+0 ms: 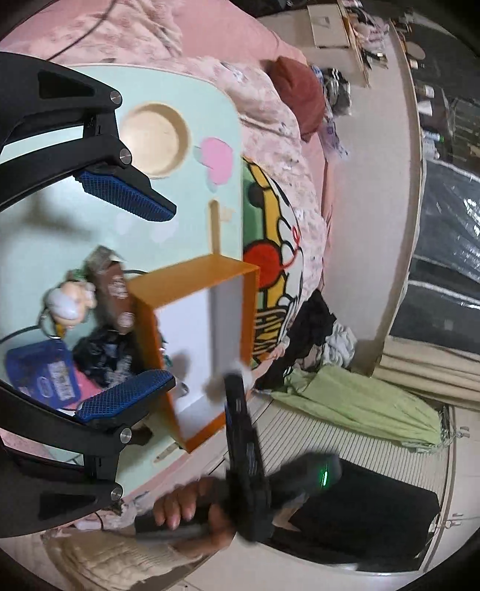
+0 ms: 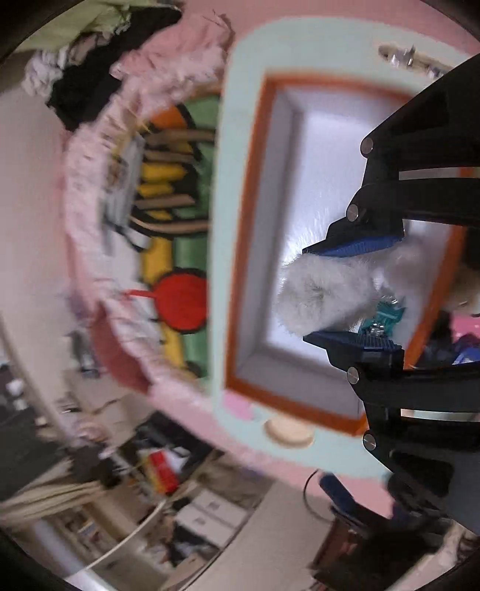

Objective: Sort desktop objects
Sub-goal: 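Place the white fur pouch on the table with the right gripper, then reach into the orange box and grasp the teal toy car with the right gripper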

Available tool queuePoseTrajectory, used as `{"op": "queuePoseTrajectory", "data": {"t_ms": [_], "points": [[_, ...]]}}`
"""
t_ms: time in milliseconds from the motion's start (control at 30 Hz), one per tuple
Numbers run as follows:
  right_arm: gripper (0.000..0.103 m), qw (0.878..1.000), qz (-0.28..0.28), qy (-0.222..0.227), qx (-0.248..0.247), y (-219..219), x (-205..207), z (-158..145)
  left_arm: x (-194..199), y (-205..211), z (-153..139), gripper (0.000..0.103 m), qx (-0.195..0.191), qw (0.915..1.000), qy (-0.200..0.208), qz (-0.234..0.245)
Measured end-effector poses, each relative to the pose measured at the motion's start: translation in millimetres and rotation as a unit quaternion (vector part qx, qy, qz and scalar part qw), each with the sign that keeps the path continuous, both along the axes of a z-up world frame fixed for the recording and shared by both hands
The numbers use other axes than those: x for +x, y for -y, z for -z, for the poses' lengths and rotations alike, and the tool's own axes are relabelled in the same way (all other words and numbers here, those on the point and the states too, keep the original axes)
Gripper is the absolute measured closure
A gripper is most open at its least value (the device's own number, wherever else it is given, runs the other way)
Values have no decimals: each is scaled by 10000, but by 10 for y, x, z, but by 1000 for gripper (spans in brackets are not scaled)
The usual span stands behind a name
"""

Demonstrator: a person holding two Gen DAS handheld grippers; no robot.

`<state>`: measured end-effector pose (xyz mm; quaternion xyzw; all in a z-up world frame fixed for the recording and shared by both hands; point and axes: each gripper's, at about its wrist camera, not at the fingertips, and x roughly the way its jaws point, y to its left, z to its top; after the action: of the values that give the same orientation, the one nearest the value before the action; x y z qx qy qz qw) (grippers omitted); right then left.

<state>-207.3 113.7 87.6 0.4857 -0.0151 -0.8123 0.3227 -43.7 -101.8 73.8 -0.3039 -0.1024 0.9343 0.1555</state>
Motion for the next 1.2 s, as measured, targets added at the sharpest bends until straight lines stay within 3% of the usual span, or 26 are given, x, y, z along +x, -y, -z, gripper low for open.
{"op": "queuePoseTrajectory", "data": {"t_ms": [167,267,367,500,600,767,833,1000,1200], "points": [[67,9997,238,0,54,-508,378,-87,-379,-142,-192,22,55,9974,265,662],[67,9974,496,194,475,-691,629,101,-661,-340,-213,39,14,9919,750,1021],[67,9922,827,436,822,-846,837,414,-981,-651,-158,42,36,9770,1394,1613],[67,9843,1460,509,855,-944,1025,720,-1404,-1193,12,43,-520,9558,2013,2078],[66,9879,1371,359,636,-809,1084,760,-1607,-1501,219,43,-754,9306,2601,2463],[65,9938,907,20,640,-515,982,638,-1571,-1658,443,43,-961,9090,3033,2693],[60,9945,852,111,605,-509,940,683,-1560,-1652,440,44,-1076,9096,3025,2636],[56,9970,537,82,553,-612,900,639,-1673,-1614,481,90,-855,9203,2988,2377],[51,9980,543,-107,310,-798,868,432,-1723,-1546,477,95,-693,9255,2991,2218]]}}
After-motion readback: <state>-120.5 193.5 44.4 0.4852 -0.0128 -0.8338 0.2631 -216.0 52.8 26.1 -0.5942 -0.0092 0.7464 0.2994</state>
